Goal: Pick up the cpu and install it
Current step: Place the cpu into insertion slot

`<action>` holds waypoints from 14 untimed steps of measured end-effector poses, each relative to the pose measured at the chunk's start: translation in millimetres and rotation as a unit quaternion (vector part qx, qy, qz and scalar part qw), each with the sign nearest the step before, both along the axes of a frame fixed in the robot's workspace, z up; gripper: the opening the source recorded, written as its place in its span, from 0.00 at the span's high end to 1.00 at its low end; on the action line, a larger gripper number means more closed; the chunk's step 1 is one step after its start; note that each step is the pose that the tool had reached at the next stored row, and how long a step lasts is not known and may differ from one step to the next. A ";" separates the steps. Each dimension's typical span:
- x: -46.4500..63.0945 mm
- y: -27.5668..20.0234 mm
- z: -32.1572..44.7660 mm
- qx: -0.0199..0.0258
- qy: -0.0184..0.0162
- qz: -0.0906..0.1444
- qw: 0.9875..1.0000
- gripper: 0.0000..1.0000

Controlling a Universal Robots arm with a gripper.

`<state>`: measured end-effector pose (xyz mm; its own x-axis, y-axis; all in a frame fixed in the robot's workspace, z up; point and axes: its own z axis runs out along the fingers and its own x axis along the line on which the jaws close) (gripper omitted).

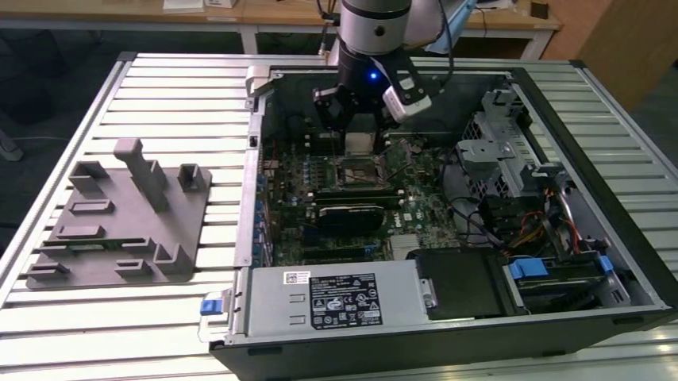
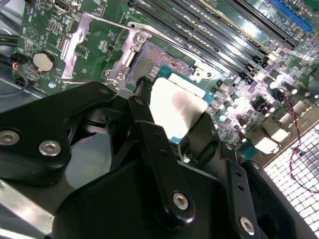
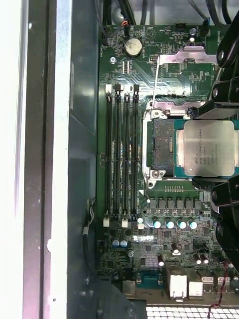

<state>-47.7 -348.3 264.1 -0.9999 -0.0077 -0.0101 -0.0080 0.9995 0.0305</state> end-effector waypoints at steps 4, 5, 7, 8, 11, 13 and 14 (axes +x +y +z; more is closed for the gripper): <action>0.0 0.0 0.0 0.000 0.000 -0.021 1.000 0.45; 0.0 0.0 0.0 0.000 0.000 -0.027 1.000 0.45; 0.0 0.0 0.0 0.000 0.000 -0.042 0.999 0.45; 0.0 0.0 0.0 0.000 0.000 -0.049 0.999 0.45; 0.0 0.0 0.0 0.000 0.000 -0.071 0.997 0.45; 0.0 0.0 0.0 0.000 0.000 -0.085 0.996 0.45; 0.0 0.0 0.0 0.000 0.000 -0.093 0.996 0.45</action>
<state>-47.7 -348.3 264.1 -0.9842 0.1768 -0.0101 0.1765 0.9838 0.0305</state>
